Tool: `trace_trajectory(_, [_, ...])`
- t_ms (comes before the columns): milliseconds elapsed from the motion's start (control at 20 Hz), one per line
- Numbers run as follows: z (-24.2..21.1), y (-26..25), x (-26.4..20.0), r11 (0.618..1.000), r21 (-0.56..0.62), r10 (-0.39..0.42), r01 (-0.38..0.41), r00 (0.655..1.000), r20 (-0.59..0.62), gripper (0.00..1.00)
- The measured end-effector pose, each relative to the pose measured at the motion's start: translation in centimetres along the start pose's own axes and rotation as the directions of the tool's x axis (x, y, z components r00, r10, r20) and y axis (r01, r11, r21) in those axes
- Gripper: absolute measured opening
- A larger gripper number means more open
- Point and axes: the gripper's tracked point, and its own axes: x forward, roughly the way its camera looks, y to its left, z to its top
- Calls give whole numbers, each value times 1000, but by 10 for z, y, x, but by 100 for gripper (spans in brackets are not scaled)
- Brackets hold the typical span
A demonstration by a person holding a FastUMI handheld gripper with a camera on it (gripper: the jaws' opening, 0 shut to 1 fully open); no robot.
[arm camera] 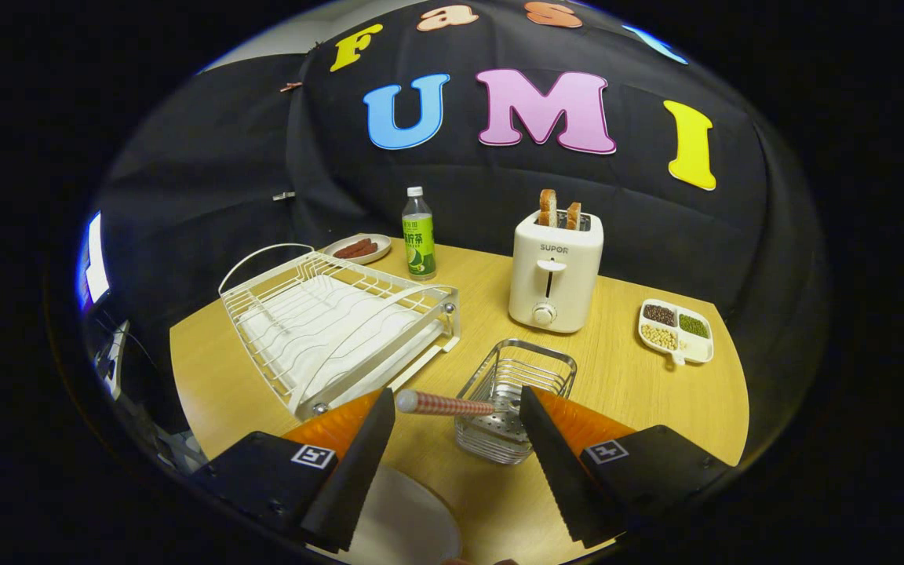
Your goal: Take the plate from the dish rack, then take the spoon from the basket and place it into the plate.
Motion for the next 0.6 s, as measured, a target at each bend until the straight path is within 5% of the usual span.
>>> trace_trajectory(200, [-1, -5, 14, 999, 35, -12, 12, 1000, 2, 98])
trace_trajectory(500, [7, -5, 16, 996, 80, -30, 29, 999, 17, 53])
trace_trajectory(600, [7, -7, 16, 994, 108, -37, 36, 999, 7, 53])
